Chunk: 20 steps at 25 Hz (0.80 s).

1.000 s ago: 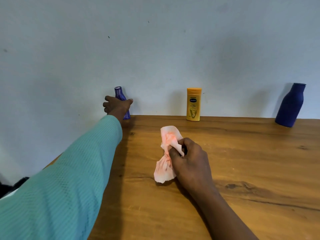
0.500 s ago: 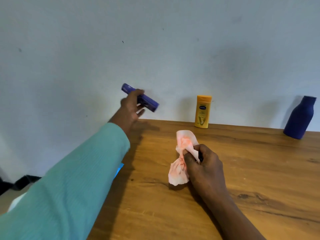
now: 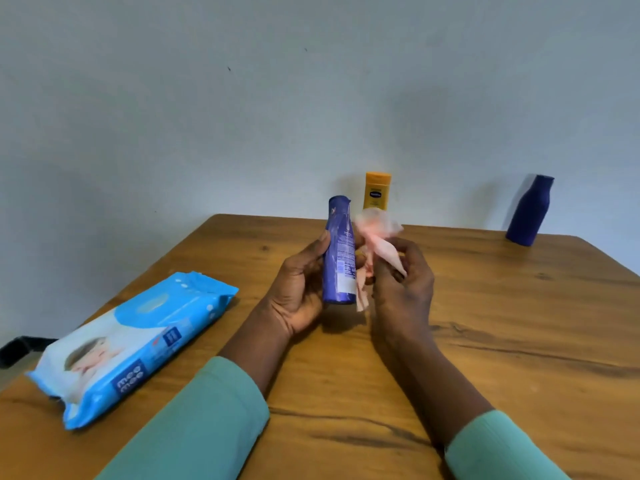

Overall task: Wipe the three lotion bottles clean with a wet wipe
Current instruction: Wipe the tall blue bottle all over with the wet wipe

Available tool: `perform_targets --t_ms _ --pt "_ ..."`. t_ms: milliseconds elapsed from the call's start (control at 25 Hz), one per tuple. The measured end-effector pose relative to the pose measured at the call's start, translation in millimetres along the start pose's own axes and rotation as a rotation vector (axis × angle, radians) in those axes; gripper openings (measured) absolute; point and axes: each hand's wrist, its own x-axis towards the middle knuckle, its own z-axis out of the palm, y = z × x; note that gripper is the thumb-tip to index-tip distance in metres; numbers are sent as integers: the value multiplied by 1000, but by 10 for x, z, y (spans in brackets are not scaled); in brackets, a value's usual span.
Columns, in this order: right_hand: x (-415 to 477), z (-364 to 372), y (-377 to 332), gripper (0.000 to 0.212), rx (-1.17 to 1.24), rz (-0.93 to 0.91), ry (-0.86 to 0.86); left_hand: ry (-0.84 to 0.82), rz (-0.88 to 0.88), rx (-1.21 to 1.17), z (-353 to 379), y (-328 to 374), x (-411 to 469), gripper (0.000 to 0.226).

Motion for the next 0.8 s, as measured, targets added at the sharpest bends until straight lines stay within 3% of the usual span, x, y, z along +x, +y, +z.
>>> perform_targets --t_ms 160,360,480,640,800 --pt "-54 11 -24 30 -113 -108 -127 19 -9 16 -102 3 127 37" --pt "-133 58 -4 40 -458 -330 -259 54 -9 15 -121 31 141 37" --pt "-120 60 24 58 -592 -365 -236 60 -2 129 -79 -17 149 34" --pt "-107 57 51 61 -687 -406 -235 50 59 344 -24 -103 180 34" --pt "43 -10 -73 49 -633 -552 -48 -104 84 520 -7 -107 186 41"
